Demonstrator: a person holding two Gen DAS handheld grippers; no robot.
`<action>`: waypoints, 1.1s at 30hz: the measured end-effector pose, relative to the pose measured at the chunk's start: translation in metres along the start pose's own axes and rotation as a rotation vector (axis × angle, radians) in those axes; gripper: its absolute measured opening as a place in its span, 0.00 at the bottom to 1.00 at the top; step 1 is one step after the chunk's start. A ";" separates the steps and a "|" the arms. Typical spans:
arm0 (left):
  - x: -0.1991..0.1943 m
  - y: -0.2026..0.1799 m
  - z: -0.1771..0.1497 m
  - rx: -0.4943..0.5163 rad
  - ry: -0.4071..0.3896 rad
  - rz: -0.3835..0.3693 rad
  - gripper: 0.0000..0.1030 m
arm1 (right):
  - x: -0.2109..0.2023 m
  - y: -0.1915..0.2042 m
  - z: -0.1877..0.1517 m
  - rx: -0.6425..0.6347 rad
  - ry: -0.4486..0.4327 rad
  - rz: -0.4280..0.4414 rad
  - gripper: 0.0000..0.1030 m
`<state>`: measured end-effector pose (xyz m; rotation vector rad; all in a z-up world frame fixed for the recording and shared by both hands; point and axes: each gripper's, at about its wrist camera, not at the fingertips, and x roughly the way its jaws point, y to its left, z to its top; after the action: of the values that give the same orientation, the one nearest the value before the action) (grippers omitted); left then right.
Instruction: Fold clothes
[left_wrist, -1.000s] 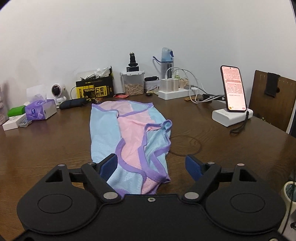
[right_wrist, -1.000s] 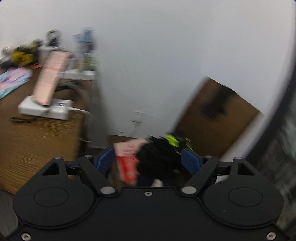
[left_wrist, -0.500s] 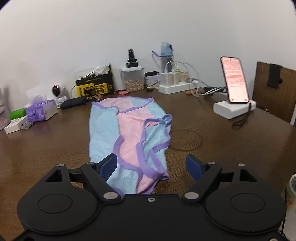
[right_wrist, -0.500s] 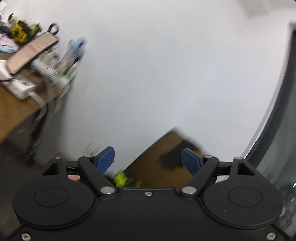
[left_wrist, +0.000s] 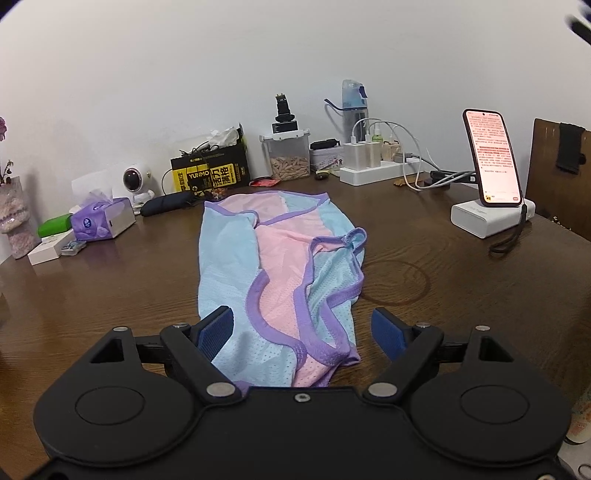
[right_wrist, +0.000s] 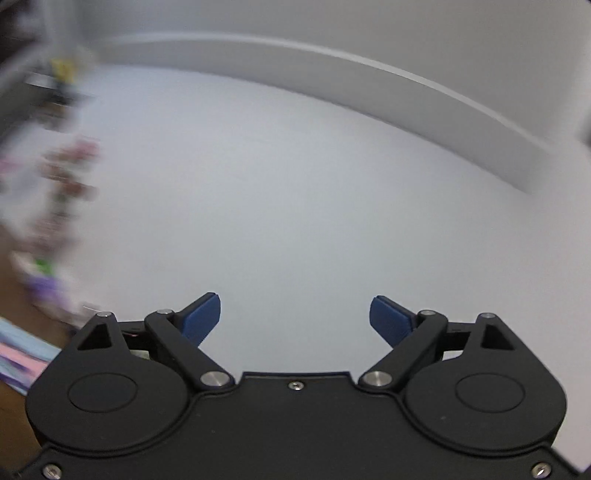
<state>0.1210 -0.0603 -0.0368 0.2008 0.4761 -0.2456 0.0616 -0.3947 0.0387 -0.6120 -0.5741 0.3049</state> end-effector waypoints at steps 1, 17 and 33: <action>-0.001 0.000 -0.001 0.004 -0.005 -0.013 0.78 | 0.019 0.017 0.001 -0.008 -0.007 0.088 0.90; -0.005 -0.012 -0.001 0.005 0.029 -0.283 0.37 | 0.252 0.122 -0.118 0.292 0.673 0.785 0.89; -0.005 0.050 -0.010 -0.098 0.063 -0.232 0.38 | 0.192 0.157 -0.065 0.373 0.590 1.383 0.49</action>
<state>0.1267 -0.0091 -0.0370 0.0575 0.5736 -0.4426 0.2381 -0.2186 -0.0224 -0.6122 0.5650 1.4305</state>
